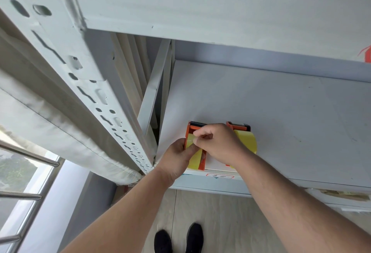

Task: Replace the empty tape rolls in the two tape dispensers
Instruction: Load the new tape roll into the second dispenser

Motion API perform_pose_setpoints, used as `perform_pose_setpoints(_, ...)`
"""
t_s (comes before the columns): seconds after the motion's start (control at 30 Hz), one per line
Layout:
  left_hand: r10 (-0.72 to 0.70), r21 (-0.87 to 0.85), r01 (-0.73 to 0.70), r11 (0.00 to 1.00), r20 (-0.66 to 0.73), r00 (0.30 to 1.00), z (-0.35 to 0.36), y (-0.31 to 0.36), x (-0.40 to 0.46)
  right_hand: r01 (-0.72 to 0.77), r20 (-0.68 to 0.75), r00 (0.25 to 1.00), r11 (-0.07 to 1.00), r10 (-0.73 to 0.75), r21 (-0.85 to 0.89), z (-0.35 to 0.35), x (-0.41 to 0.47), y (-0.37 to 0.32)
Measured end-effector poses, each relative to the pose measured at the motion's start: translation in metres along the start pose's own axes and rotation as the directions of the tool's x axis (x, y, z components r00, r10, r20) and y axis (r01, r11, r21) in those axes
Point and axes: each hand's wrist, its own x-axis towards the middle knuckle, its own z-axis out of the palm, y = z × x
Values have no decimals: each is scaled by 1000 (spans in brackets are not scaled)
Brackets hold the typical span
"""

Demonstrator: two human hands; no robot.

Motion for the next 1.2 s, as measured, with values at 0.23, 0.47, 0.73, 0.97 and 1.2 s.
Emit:
perform_pose_setpoints(0.23, -110, -159, 129, 979, 121, 987, -1, 6, -1, -81, -45, 995, 992, 85, 99, 6, 8, -3)
perform_pose_setpoints(0.47, -58, -122, 61, 991, 28, 998, 2, 1, -12, -285, -121, 912, 816, 393, 503, 5, 17, 3)
perform_pose_setpoints(0.73, 111, -208, -120, 971, -53, 992, -3, 4, -26, -304, -129, 842, 658, 524, 689, 16, 7, -4)
perform_pose_setpoints(0.97, 166, -203, -176, 963, -63, 984, -3, 16, -39, -182, -316, 832, 762, 456, 621, 11, -5, -19)
perform_pose_setpoints(1.2, 172, -224, -172, 959, -21, 985, -2, 19, -50, -43, -490, 866, 991, 100, 126, -11, -6, -24)
